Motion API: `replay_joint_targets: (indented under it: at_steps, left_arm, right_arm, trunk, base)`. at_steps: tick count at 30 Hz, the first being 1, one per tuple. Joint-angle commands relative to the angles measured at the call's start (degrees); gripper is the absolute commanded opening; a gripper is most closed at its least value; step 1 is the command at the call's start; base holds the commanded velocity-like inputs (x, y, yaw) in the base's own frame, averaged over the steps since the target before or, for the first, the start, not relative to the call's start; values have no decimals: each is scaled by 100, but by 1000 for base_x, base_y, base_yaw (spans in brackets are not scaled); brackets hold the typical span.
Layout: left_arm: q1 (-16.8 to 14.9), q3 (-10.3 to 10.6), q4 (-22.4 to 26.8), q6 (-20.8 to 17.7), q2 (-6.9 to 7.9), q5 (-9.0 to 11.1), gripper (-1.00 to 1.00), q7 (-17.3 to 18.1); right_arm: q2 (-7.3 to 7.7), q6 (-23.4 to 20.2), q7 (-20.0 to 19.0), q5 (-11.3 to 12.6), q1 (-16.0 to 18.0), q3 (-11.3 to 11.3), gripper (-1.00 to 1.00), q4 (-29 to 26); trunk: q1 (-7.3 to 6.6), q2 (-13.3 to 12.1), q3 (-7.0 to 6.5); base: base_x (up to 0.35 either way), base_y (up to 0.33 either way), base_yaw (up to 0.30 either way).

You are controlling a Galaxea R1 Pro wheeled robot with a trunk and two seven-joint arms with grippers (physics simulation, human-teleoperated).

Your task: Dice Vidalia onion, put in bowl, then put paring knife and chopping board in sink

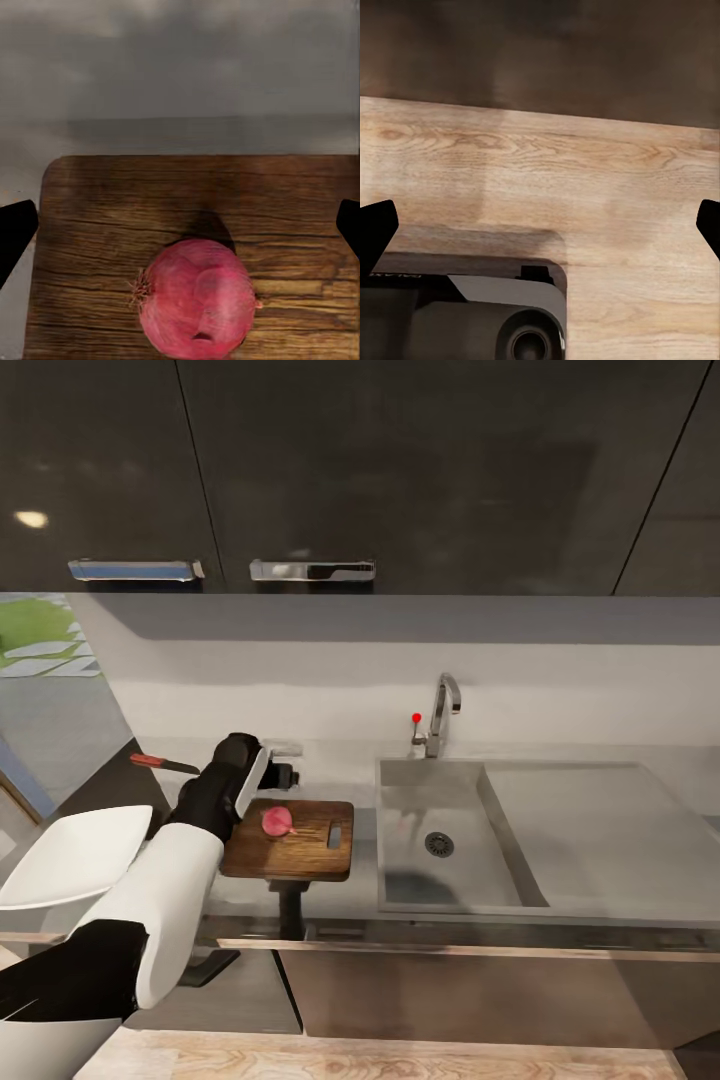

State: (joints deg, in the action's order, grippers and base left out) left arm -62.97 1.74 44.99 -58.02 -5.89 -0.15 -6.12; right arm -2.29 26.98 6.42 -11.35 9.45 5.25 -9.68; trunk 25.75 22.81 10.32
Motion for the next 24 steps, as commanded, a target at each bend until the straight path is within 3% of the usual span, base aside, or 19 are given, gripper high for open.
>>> replay_joint_targets:
  at_steps: [1, 6, 11, 24]
  left_arm:
    - [-4, 7, 87, -24, 25, 6, 100, -21]
    - [-3, 9, 298, -25, 63, 6, 100, -21]
    - [-4, 16, 199, -25, 70, 7, 100, -21]
    - [-4, 19, -93, -23, 65, 7, 100, -21]
  right_arm:
    - [-5, 18, 18, -61, 5, 46, 100, 5]
    - [-1, 19, 19, -61, 5, 46, 100, 7]
    - [-1, 18, 17, -61, 5, 48, 100, 7]
    - [1, 18, 17, -61, 5, 46, 100, 9]
  trunk:
    - [4, 11, 12]
    - [4, 11, 12]
    - [4, 11, 12]
    - [4, 11, 12]
  base:
    - [0, 0, 0]
    - [0, 0, 0]
    - [-60, 0, 0]
    - [-302, 0, 0]
